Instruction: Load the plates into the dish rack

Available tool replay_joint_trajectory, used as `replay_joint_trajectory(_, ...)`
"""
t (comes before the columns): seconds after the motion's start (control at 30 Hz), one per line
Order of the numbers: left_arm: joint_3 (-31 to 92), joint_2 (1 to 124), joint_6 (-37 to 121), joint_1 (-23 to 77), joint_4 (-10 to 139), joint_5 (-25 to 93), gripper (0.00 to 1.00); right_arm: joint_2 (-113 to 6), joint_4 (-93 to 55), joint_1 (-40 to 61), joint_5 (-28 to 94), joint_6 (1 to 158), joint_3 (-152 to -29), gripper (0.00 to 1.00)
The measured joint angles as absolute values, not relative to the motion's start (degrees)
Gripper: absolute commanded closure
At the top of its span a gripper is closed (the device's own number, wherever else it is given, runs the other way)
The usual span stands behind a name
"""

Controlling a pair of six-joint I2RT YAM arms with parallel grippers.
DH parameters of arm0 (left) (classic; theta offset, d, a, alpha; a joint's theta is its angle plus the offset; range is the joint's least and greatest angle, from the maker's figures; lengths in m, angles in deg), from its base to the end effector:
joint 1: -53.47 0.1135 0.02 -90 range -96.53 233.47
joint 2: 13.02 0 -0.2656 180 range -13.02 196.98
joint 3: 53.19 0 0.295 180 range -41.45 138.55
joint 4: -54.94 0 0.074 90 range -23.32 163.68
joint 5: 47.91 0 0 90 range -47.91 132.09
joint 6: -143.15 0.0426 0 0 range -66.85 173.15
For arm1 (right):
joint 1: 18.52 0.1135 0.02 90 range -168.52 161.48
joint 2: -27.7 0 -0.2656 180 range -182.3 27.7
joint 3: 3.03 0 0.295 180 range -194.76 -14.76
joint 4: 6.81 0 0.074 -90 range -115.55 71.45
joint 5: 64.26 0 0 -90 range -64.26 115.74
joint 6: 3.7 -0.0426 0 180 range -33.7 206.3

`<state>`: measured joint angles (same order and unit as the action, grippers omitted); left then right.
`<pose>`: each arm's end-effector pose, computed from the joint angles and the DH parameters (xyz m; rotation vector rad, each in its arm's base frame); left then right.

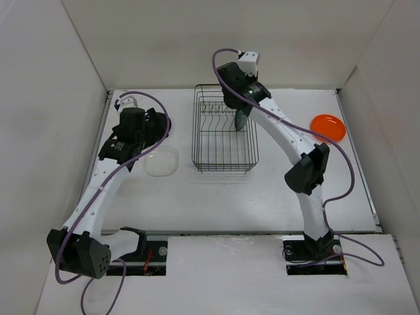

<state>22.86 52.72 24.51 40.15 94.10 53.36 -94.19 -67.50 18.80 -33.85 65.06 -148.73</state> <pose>0.2963 -0.0616 0.3526 -0.3954 2.0349 -0.2471 0.4252 0.2779 0.4008 0.2631 1.8882 -0.4673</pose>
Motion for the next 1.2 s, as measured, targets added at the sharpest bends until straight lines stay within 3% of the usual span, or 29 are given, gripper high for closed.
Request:
replay_joint_trajectory(1.1,22.6,52.9,24.6,40.1,93.0,52.7,0.0,-104.7,-66.8,18.7,-36.6,72.6,-151.7,1.0)
replay_joint_trajectory(1.17,22.5,52.8,24.6,40.1,92.7,52.6,0.0,-104.8,-66.5,18.7,-36.6,72.7,-151.7,0.75)
replay_joint_trajectory(1.2,22.3,52.7,24.6,40.1,92.5,52.6,0.0,-105.0,-66.2,18.8,-36.5,72.8,-151.7,0.7)
